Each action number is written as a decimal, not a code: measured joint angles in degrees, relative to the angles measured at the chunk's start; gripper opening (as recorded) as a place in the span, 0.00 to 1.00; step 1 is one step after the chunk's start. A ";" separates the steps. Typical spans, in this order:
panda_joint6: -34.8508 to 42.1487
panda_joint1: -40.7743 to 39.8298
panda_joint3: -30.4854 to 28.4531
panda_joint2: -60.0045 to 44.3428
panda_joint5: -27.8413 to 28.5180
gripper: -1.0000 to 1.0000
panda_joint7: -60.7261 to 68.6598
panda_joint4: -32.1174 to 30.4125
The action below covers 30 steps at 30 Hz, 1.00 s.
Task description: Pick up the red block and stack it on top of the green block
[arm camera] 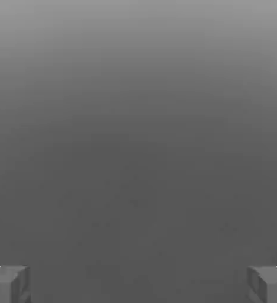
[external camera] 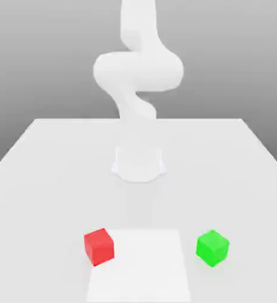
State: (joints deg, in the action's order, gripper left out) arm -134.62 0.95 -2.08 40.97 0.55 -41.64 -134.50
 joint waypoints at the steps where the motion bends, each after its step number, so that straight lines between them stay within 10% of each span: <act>1: -1.36 0.41 -0.99 -2.36 0.20 0.50 2.06 -1.27; 18: -21.96 2.57 -13.14 -38.09 -1.28 0.50 36.41 -20.63; 26: -34.53 -2.43 -6.70 -54.85 -11.56 0.50 48.16 -21.09; 27: -35.48 -3.15 -5.80 -55.98 -12.31 0.00 48.72 -20.92; 30: -35.43 -3.17 -5.80 -55.97 -12.28 0.00 48.69 -20.92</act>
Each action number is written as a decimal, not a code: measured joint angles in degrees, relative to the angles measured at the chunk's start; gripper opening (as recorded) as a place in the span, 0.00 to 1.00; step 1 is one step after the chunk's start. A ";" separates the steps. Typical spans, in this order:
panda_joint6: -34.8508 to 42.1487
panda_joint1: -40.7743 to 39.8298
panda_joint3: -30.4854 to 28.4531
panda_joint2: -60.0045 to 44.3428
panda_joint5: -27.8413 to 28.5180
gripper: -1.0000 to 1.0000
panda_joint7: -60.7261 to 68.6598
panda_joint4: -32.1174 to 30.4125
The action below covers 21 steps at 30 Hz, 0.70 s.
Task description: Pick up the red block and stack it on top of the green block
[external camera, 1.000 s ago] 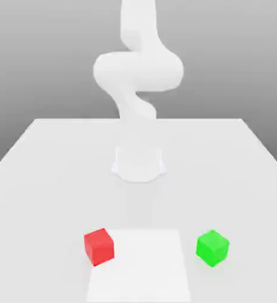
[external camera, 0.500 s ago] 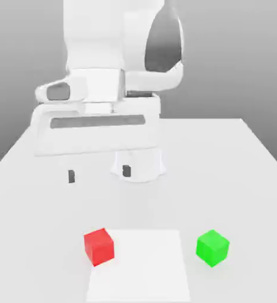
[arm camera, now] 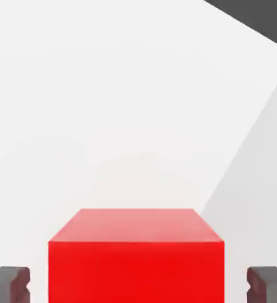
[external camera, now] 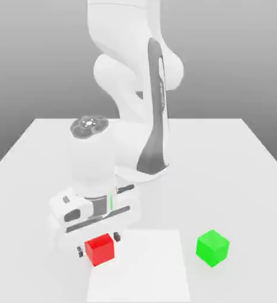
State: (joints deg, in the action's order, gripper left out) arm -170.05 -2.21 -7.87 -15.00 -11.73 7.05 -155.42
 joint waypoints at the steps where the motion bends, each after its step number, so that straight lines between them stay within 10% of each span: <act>1: 0.04 -0.01 0.00 0.00 0.02 0.00 -0.02 0.00; 10: 9.35 2.33 -4.56 11.41 9.32 0.00 -6.89 -1.85; 21: 16.09 20.69 4.19 16.66 11.38 0.00 -32.68 -0.26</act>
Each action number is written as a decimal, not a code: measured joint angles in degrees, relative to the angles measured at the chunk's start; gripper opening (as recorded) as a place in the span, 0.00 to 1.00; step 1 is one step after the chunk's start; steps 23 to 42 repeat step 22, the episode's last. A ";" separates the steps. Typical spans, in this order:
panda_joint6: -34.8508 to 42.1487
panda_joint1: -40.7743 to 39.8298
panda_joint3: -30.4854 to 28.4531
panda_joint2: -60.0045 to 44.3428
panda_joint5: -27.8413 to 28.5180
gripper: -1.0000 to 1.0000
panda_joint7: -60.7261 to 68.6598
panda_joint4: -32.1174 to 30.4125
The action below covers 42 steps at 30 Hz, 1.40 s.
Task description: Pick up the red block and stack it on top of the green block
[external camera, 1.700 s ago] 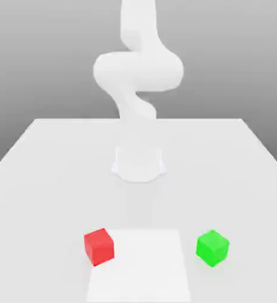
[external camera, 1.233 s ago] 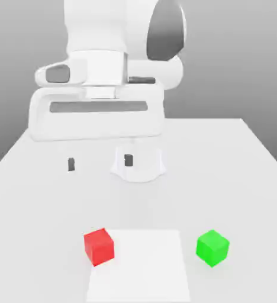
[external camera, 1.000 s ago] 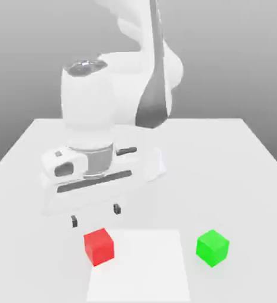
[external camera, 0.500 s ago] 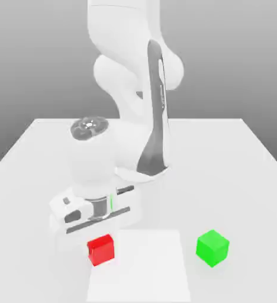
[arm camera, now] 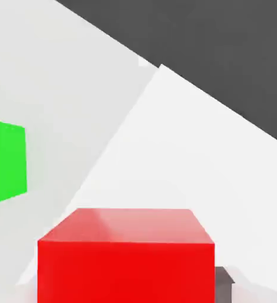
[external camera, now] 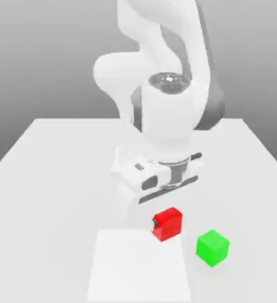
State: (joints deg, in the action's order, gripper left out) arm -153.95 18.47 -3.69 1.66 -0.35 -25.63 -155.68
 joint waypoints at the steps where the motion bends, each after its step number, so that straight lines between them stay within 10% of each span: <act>1: 0.51 1.67 0.82 0.33 0.07 0.00 -2.46 0.19; 9: -6.80 6.70 3.01 -7.99 0.05 0.00 -10.77 1.24; 10: -8.42 6.65 3.02 -9.69 0.02 1.00 -10.78 1.32; 42: -0.11 6.63 2.91 -0.98 0.35 1.00 -11.03 0.94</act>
